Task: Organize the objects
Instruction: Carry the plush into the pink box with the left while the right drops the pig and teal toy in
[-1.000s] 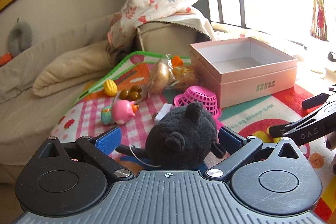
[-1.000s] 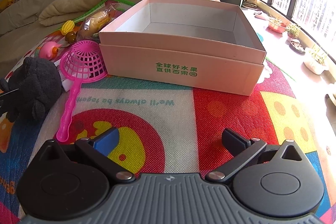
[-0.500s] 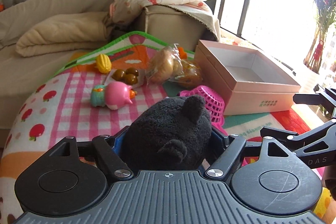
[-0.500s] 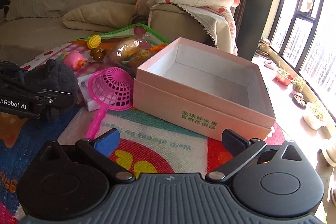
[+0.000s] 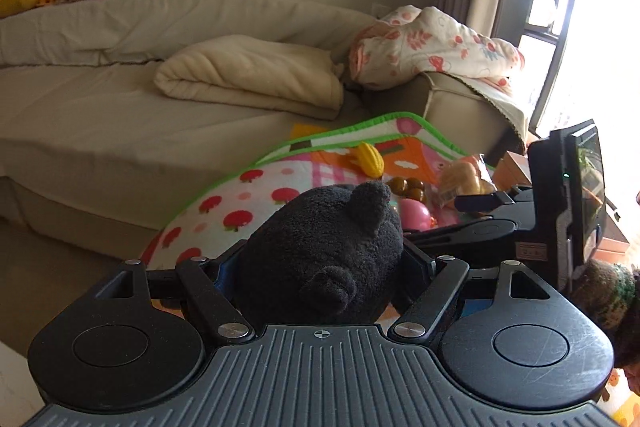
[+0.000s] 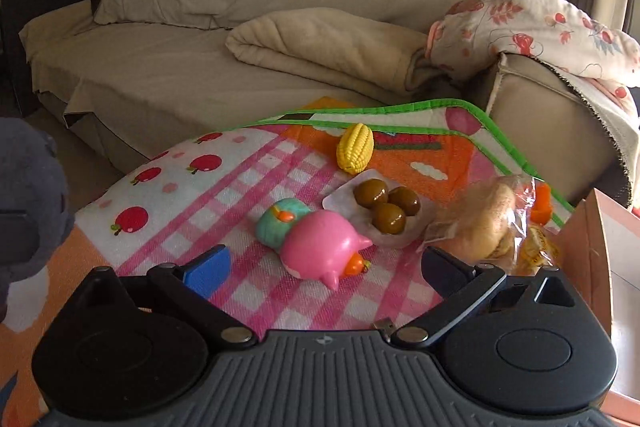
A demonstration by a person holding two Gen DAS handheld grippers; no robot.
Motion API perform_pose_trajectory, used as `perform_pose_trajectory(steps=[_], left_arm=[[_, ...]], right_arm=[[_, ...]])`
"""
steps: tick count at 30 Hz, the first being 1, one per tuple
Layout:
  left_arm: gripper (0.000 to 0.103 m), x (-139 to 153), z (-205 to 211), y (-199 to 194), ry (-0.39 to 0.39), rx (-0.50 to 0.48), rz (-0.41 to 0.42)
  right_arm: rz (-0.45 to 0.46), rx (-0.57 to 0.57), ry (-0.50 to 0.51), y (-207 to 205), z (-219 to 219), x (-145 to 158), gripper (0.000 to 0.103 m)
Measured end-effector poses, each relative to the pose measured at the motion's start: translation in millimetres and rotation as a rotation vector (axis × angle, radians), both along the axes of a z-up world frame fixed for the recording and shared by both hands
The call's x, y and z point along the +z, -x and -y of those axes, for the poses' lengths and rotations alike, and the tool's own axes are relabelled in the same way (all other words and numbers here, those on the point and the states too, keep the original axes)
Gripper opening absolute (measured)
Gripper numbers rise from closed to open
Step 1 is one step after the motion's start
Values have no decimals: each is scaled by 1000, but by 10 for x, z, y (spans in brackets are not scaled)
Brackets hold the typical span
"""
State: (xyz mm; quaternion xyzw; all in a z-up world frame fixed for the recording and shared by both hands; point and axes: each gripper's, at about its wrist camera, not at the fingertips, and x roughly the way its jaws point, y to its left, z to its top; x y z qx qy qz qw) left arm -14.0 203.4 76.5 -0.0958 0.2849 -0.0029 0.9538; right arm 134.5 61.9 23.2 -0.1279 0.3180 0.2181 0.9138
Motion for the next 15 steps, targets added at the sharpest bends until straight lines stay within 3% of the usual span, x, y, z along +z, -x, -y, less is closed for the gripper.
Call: perform_pose_trajectory(steps=[2, 4, 8, 15], left_arm=[[82, -29, -18, 20, 8, 3, -4], [82, -50, -6, 31, 15, -3, -5], [82, -66, 61, 85, 25, -31, -3], [82, -3, 486, 180, 37, -201, 5]], right_arm=[[-19, -5, 13, -101, -87, -41, 97], [-52, 12, 38, -138, -117, -42, 72], [-38, 26, 10, 80, 71, 133, 70], [51, 18, -21, 1103, 1003, 543, 70]])
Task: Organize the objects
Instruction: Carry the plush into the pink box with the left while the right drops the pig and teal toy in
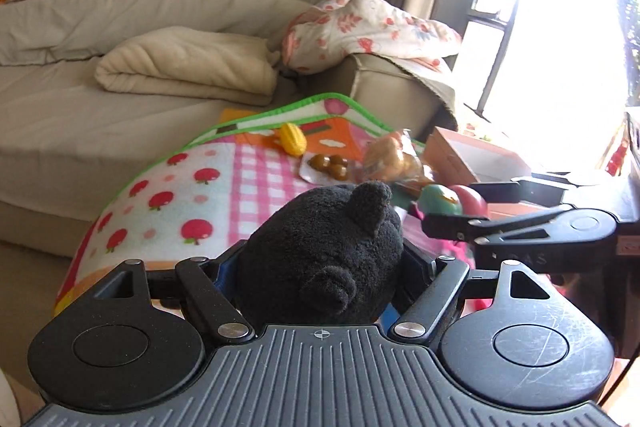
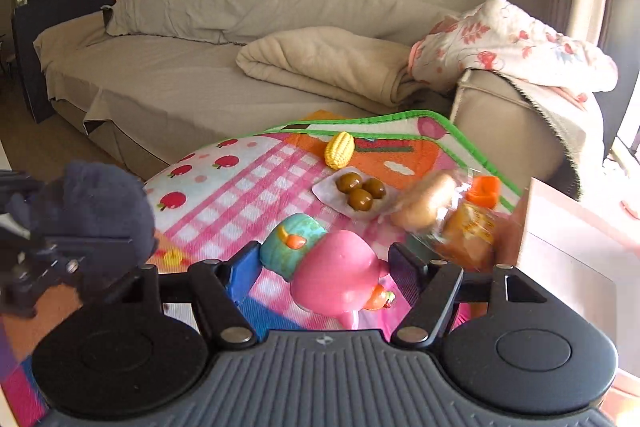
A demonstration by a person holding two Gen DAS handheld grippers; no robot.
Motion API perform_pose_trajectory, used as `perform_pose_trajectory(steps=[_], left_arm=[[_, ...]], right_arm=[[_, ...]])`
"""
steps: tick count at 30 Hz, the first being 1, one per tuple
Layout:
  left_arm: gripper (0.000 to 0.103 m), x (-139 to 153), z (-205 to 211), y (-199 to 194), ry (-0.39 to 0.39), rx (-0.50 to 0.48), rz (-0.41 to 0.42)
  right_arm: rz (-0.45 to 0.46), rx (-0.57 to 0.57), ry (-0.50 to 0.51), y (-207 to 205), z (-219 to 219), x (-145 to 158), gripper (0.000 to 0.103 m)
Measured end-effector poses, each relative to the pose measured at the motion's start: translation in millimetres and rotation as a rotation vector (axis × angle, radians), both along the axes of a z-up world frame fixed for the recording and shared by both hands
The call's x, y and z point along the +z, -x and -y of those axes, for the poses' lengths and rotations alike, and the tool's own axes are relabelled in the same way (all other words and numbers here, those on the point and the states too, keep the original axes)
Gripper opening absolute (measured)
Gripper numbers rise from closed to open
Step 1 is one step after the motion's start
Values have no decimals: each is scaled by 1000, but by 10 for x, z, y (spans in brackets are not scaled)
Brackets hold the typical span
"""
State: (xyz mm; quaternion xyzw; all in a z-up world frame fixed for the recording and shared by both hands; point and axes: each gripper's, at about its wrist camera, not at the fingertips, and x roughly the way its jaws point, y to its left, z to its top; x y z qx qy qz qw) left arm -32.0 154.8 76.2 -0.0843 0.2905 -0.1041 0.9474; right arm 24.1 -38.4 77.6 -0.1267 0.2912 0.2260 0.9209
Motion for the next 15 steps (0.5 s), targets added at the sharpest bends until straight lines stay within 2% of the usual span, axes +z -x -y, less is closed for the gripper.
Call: perform_pose_trajectory(steps=[4, 9, 12, 15], left_arm=[[82, 158, 478, -140, 41, -136, 8], [83, 590, 1317, -690, 74, -297, 85], [84, 765, 1771, -1153, 126, -327, 96], [86, 755, 2141, -1593, 165, -318, 92]], right_arm=[[52, -101, 47, 509, 589, 60, 70], [144, -258, 43, 768, 1202, 207, 70], [182, -318, 19, 826, 1457, 264, 70], [194, -357, -3, 815, 1635, 256, 70]])
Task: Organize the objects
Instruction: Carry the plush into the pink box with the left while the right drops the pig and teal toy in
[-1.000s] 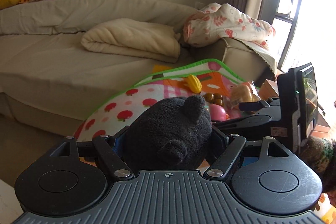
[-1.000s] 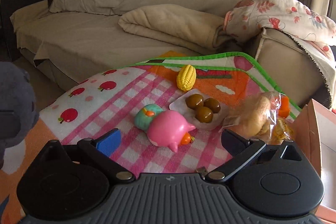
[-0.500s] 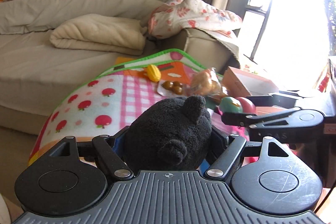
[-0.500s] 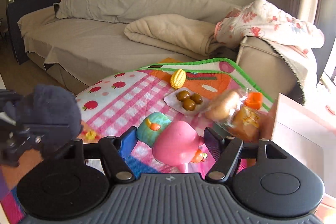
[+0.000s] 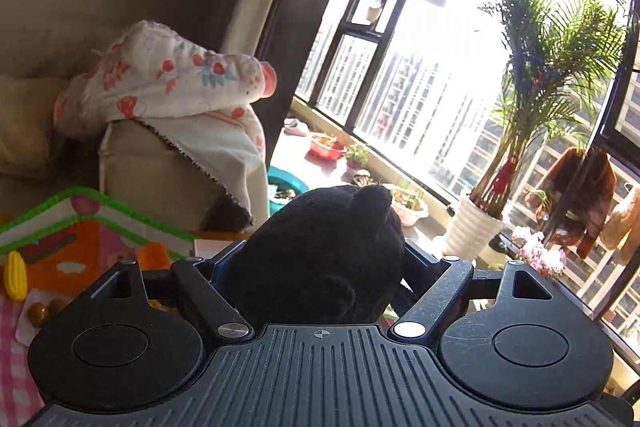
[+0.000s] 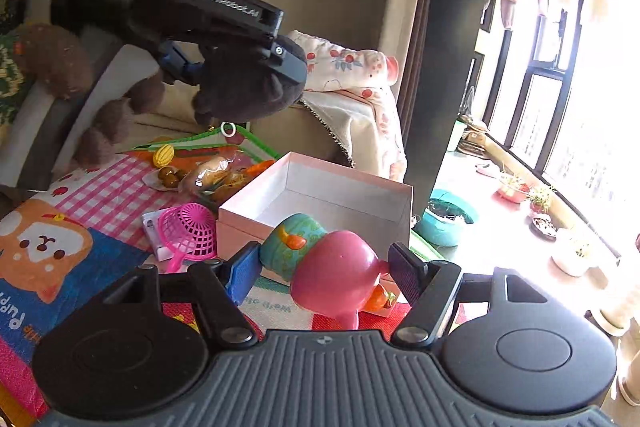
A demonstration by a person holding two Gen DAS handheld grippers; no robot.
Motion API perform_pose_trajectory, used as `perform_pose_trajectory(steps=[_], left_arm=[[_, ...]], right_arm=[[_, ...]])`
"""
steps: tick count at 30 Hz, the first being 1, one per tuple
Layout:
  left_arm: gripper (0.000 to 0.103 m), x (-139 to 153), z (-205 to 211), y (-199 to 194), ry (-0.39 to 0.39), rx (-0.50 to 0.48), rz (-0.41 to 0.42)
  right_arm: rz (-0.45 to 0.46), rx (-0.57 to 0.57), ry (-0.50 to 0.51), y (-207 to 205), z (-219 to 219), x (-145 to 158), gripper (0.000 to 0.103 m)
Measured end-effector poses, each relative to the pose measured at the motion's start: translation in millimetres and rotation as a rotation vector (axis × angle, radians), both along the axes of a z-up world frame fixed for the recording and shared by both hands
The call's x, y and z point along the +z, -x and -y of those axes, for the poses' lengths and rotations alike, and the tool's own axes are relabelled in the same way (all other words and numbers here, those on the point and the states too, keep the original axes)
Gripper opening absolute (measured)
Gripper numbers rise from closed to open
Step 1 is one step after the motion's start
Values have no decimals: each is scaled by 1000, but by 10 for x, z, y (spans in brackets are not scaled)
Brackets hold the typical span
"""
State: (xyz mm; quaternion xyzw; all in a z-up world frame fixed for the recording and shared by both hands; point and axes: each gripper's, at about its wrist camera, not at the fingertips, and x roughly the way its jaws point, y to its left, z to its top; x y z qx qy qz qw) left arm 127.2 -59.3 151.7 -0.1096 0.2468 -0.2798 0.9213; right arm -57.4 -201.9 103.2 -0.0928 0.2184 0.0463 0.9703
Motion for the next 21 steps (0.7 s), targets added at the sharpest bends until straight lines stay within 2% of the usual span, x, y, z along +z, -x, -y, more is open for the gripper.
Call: perform_pose_trajectory(steps=[2, 6, 8, 9, 12, 14, 18, 21], left_arm=[[86, -136, 238, -235, -44, 9, -19], [82, -651, 699, -521, -328, 17, -34], [76, -805, 726, -507, -379, 8, -17], [74, -828, 687, -499, -361, 7, -16], [73, -705, 357, -383, -197, 47, -18], [73, -569, 86, -293, -113, 80, -3], [73, -430, -510, -40, -55, 144, 13], [73, -518, -882, 162, -61, 179, -7]], right_arm=[[4, -15, -10, -39, 58, -24, 70], [-1, -32, -26, -155, 110, -77, 70], [-4, -38, -27, -199, 122, -89, 70], [-4, -40, -28, -227, 126, -92, 70], [-18, -42, -28, -300, 131, -106, 70], [-30, -47, -28, -369, 125, -117, 70], [-36, -57, -46, -543, 149, -82, 70], [-29, -58, -67, -779, 128, -3, 70]])
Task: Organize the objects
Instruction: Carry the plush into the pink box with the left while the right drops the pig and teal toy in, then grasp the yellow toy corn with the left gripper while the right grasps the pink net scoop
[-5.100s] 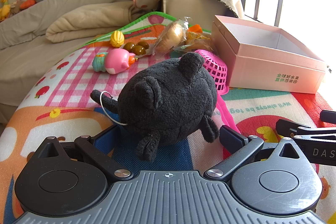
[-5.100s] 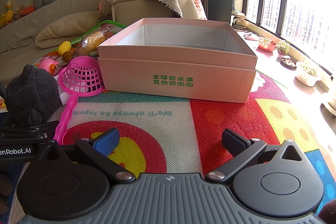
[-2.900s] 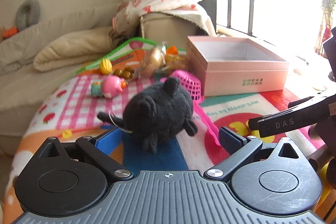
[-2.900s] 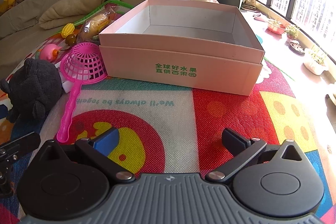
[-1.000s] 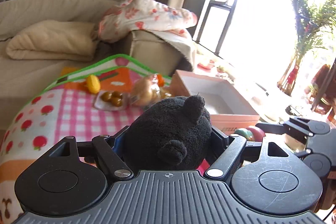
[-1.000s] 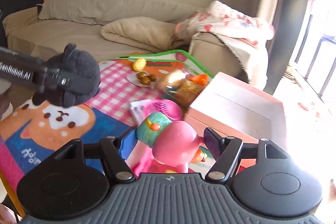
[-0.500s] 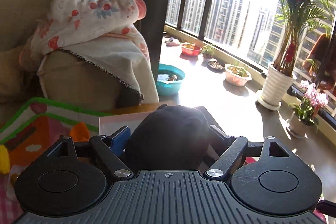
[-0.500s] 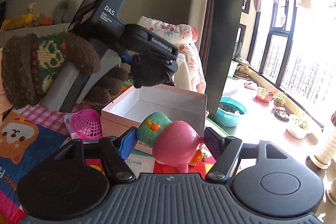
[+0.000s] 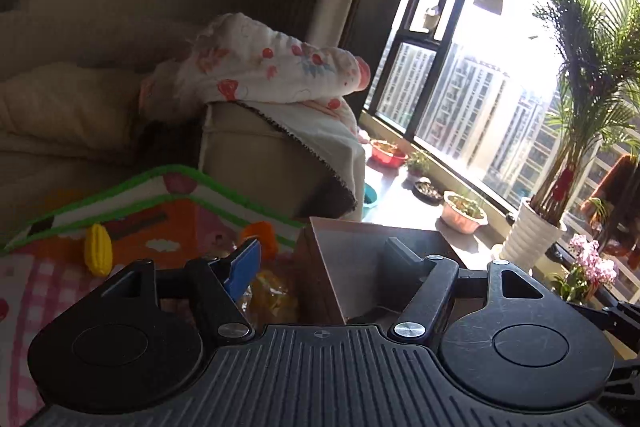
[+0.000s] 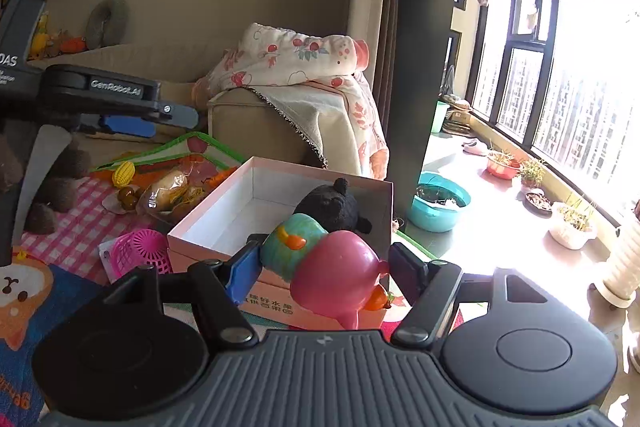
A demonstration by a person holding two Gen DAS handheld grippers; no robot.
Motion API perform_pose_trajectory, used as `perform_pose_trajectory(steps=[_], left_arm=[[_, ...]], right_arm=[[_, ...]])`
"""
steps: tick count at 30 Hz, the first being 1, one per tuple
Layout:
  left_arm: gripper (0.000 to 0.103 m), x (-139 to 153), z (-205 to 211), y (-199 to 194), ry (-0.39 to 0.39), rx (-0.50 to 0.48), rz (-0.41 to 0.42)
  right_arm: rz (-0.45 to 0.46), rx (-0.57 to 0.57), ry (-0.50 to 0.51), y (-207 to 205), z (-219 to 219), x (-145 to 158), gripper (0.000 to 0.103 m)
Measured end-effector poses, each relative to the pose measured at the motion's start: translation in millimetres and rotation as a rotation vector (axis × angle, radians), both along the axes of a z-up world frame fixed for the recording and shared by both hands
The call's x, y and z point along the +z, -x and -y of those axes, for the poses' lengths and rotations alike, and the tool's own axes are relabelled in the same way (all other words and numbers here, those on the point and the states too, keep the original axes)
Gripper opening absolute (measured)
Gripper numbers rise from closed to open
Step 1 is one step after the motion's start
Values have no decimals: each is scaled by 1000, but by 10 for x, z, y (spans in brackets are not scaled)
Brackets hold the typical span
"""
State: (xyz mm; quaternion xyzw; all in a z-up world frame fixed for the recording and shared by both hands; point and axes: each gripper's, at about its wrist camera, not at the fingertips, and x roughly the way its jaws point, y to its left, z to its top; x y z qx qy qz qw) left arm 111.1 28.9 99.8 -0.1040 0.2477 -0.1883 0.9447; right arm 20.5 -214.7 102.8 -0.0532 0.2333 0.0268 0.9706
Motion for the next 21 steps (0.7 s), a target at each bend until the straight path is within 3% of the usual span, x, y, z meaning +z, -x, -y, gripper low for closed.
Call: perform_pose_trajectory(steps=[3, 6, 10, 15, 21], left_arm=[[73, -130, -287, 174, -46, 22, -37], [73, -296, -490, 268, -75, 54, -85], [73, -438, -777, 236, -77, 141, -129], [73, -471, -976, -144, -102, 245, -120], [73, -593, -1002, -977, -180, 355, -131]], right_arm=[[13, -6, -21, -338, -27, 77, 71], [7, -46, -27, -614, -81, 80, 97], [-14, -19, -40, -569, -246, -58, 99], [-51, 24, 59, -302, -472, -394, 100], [-63, 52, 140, 29, -566, -566, 101]])
